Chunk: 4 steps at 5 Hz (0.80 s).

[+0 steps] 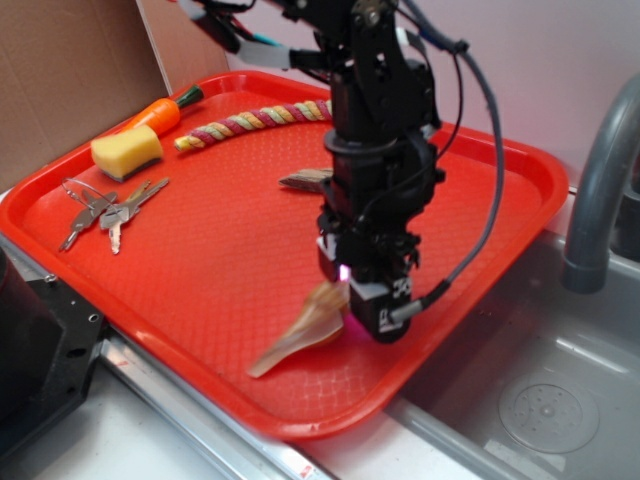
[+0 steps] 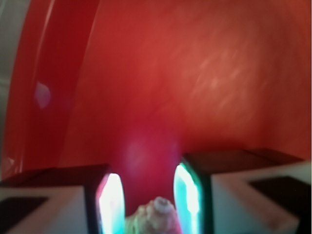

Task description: Grab the shell.

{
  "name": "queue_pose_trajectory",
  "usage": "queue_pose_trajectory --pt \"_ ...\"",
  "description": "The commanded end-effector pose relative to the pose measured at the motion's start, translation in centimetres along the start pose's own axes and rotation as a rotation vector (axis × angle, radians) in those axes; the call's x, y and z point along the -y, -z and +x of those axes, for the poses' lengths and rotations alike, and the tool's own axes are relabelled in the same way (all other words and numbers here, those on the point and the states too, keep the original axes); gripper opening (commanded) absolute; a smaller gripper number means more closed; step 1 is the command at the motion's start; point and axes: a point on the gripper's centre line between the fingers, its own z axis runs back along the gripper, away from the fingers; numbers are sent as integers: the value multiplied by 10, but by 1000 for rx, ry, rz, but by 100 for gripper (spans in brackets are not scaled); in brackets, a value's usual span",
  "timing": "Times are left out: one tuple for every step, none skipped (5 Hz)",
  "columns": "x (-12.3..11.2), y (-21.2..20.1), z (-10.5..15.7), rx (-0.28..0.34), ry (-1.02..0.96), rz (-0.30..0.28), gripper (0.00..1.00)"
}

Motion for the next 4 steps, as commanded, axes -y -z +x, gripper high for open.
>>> queue_pose_trajectory --pt "-29 -100 35 193 -10 123 0" --pt "-60 -134 29 229 -103 201 0" --pt "-83 -154 8 267 -205 238 0" --pt "-81 -153 -4 266 -137 259 100"
